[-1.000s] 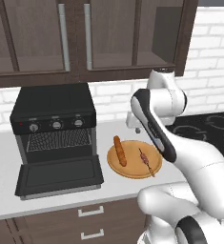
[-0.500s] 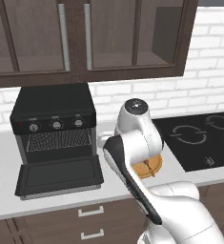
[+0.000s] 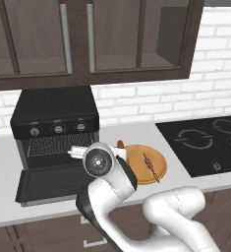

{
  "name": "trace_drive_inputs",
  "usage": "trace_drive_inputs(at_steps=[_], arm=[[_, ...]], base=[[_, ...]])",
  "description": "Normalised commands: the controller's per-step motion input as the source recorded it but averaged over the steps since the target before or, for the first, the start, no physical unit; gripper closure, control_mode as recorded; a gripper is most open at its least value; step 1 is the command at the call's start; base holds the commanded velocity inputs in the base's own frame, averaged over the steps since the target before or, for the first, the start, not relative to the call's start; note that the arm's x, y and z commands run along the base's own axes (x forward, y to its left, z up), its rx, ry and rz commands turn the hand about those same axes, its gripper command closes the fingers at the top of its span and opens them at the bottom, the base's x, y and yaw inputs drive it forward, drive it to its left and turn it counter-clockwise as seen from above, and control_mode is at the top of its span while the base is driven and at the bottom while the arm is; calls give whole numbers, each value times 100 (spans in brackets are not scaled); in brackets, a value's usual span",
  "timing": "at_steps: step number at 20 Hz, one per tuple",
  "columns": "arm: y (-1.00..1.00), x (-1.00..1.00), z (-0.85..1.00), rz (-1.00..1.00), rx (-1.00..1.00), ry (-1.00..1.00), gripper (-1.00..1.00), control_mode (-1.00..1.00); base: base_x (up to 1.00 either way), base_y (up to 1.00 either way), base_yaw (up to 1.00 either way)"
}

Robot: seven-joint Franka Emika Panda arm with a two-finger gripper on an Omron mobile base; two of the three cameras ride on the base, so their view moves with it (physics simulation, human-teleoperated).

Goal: Pick up the kebab skewer and baguette bread, and place them inside the toaster oven. Close the toaster oven door and start by setting the timer.

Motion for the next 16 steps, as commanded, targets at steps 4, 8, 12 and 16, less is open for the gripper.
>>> trace_drive_inputs(at_steps=[4, 8, 12, 16], arm=[[22, 19, 0, -2, 0, -14, -100, -100], [14, 13, 0, 0, 0, -6, -100, -100], [7, 0, 0, 0, 0, -2, -100, -100], [25, 14, 0, 0, 0, 0, -100, -100]], base=[[0, 0, 0], [0, 0, 0], [0, 0, 0], [0, 0, 0]])
